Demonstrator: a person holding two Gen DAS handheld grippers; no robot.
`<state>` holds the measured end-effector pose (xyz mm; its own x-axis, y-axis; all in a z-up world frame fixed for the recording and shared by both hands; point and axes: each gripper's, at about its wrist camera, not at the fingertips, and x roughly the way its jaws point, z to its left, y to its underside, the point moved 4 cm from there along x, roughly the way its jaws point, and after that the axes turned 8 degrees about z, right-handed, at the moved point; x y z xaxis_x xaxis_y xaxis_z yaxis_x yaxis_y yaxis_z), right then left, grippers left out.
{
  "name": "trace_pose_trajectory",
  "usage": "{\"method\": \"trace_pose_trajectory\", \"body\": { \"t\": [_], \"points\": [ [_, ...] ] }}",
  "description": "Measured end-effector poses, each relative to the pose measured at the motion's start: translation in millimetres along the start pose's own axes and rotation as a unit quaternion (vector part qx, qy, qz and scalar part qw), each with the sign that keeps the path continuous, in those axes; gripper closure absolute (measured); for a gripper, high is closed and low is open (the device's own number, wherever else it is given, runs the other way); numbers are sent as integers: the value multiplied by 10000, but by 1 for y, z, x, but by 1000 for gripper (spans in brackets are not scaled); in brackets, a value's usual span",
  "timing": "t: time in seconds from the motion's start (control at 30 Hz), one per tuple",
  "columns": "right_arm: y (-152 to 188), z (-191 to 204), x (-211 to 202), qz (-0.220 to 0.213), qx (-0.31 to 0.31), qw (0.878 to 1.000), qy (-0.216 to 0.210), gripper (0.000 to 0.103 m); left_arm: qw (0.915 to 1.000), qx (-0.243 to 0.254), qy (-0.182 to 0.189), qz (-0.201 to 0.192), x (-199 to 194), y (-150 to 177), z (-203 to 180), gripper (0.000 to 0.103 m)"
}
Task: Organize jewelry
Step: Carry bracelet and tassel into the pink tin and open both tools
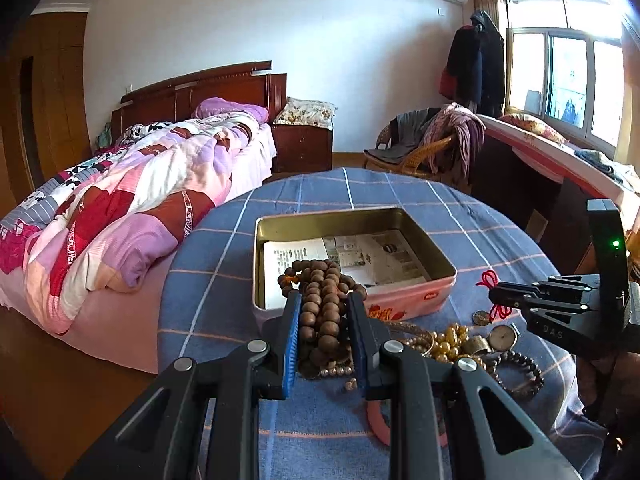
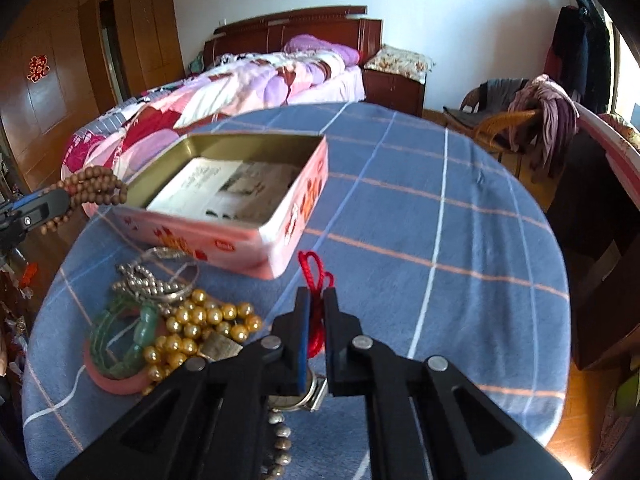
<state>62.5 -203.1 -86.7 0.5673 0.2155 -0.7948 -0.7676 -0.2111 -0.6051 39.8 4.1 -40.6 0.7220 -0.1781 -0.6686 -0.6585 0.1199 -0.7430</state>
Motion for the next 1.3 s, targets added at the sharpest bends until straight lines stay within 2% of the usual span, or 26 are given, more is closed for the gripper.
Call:
{"method": "trace_pose_trajectory", "body": {
  "t": [0.2,0.47,0.8,1.0,1.3],
  "points": [
    [-8,1,-8,-141,-24,9999,-95,95,9999,-112,24,-37,-2,-2,6,81],
    [-12,7,-6,-210,-98,9994,-237,95,9999,22,-85,-62,2,-7,4,81],
    [-47,23,-8,-436,-372,9977,-361,95,9990,308,-246,-208,15,-32,1,81],
    [-68,30,0,-466,-573,9967,-337,95,9982,442,-361,-170,33,-45,2,80],
    [-91,31,14,-411,-643,9962,-429,95,9984,470,-309,-53,53,-58,6,80]
  ]
}}
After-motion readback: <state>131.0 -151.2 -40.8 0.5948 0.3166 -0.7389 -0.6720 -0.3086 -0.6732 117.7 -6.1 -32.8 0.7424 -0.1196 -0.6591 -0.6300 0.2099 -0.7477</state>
